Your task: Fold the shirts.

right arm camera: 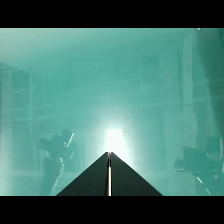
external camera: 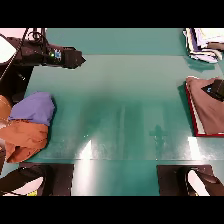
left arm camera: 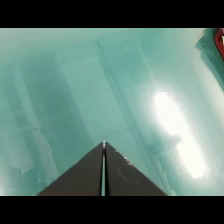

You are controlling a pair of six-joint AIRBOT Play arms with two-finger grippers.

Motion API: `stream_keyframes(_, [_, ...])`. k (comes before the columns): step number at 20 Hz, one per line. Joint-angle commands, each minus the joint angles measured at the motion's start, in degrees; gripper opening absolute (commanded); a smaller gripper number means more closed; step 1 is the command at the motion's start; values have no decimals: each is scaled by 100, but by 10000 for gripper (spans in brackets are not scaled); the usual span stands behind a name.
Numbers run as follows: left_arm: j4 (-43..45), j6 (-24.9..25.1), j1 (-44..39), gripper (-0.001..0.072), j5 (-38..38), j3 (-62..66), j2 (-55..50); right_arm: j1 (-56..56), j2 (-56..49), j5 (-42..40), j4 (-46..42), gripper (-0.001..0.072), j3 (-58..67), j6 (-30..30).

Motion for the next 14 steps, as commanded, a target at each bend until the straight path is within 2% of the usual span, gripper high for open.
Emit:
stream_keyframes(1, [2,2,0,24,2,0,0,22,2,-20,2,18,4,2])
stream_keyframes(11, [-17,-33,0,24,37,0,0,22,2,-20,4,18,4,2])
stream_keyframes(13, [-96,-2,0,23,407,0,0,22,2,-20,7,17,4,4])
stream_keyframes(14, [31,166,15,25,632,0,0,22,2,-20,42,18,4,4])
